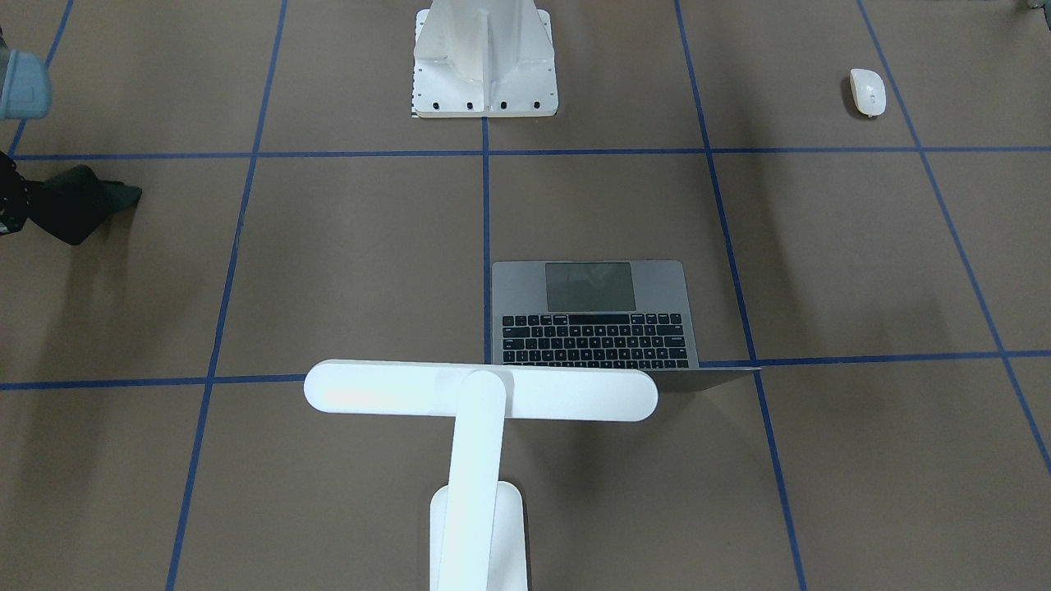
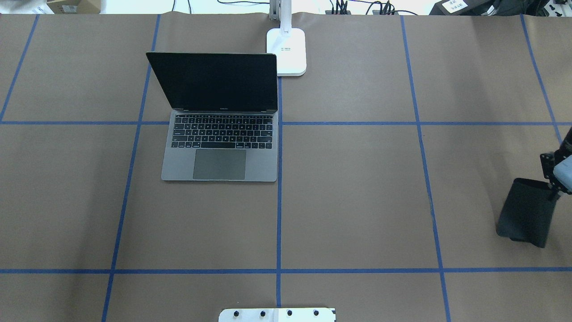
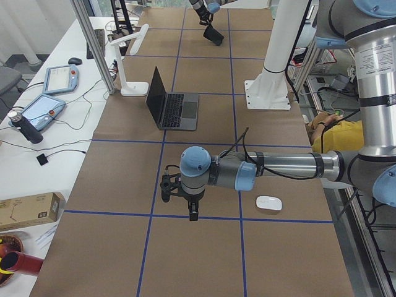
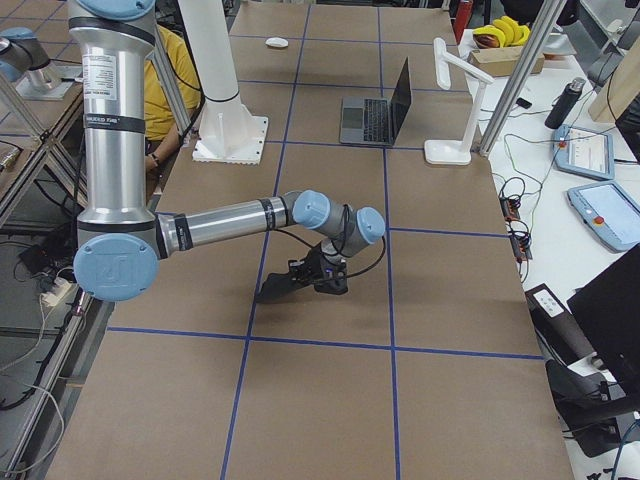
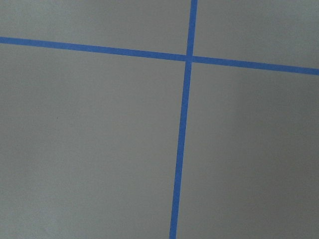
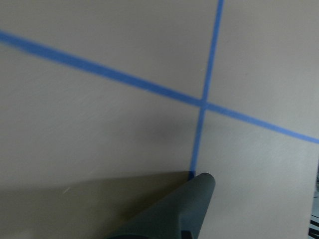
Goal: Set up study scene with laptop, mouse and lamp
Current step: 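Move the held mouse pad beside the laptop, nearer the lamp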
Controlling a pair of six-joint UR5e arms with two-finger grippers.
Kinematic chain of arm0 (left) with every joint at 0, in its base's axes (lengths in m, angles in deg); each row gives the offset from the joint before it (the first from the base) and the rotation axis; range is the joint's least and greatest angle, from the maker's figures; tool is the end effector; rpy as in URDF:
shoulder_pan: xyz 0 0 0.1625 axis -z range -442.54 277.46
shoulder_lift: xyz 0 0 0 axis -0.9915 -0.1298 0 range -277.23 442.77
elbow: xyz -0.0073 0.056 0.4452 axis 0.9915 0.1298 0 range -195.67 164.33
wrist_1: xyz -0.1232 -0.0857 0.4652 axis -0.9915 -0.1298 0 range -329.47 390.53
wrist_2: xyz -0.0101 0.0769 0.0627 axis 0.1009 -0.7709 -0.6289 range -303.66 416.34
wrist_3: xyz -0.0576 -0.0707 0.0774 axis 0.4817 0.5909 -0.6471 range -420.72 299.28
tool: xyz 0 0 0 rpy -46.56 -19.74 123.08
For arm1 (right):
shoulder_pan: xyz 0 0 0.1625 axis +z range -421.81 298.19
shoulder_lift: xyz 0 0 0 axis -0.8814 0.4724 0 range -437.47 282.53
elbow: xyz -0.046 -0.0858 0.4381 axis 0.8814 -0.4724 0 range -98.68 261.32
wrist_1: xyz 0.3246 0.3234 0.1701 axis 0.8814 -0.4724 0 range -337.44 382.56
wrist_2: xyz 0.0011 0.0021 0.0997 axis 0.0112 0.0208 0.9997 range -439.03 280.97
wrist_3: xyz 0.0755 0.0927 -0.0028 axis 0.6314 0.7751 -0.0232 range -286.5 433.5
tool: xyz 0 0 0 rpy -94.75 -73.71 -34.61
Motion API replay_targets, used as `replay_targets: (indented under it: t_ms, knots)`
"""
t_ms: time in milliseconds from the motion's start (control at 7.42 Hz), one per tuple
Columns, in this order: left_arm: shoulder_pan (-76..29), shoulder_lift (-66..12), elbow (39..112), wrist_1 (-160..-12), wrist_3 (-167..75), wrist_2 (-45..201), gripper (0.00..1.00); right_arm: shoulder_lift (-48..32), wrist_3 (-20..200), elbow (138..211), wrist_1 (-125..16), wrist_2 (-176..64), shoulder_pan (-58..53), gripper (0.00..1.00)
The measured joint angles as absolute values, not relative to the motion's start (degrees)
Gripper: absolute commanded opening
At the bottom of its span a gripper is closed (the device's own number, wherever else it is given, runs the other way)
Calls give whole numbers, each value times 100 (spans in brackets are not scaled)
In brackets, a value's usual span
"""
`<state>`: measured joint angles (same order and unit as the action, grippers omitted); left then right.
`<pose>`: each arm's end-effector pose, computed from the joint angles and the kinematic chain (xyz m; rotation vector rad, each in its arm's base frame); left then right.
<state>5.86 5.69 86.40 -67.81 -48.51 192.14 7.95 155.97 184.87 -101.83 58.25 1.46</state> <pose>-0.0341 -0.4808 0.6766 0.0270 0.8078 -0.1228 -0.2094 -0.5168 0.5694 -0.8629 -0.2692 1.0262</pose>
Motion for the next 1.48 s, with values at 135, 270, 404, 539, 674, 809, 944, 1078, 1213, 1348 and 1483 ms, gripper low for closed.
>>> replay_targets:
  t_ms: [135,270,404,539,674,809,944,1078,1213,1348,1483]
  knots:
    - [583,567,8622,-6777,-4849,19209,100,376,15976,18546,-10154,5826,136,0]
    - [580,558,8585,-6775,-4845,19201,100,-51,16288,18591,-10136,5826,119,0]
    - [577,543,8534,-6776,-4845,19197,100,-435,16492,18675,-10125,5822,86,0]
    - [573,522,8479,-6779,-4848,19196,100,-753,16770,18817,-10092,5810,24,0]
    - [572,507,8440,-6779,-4850,19197,100,-995,17245,18941,-9891,5781,-86,0]
    - [571,494,8412,-6776,-4849,19201,100,-1156,17956,19008,-9356,5667,-300,0]
    - [570,489,8389,-6774,-4845,19203,100,-1236,18767,19040,-8664,5407,-625,0]
    - [570,486,8366,-6774,-4843,19206,100,-1346,19478,19067,-8134,5083,-988,0]
    - [570,483,8337,-6775,-4842,19211,100,-1519,19977,19092,-7881,4829,-1287,0]
    - [570,482,8316,-6777,-4842,19217,100,-1661,20408,19134,-7797,4559,-1574,0]
    - [570,479,8305,-6776,-4842,19220,100,-1748,20841,19182,-7778,4210,-1875,0]
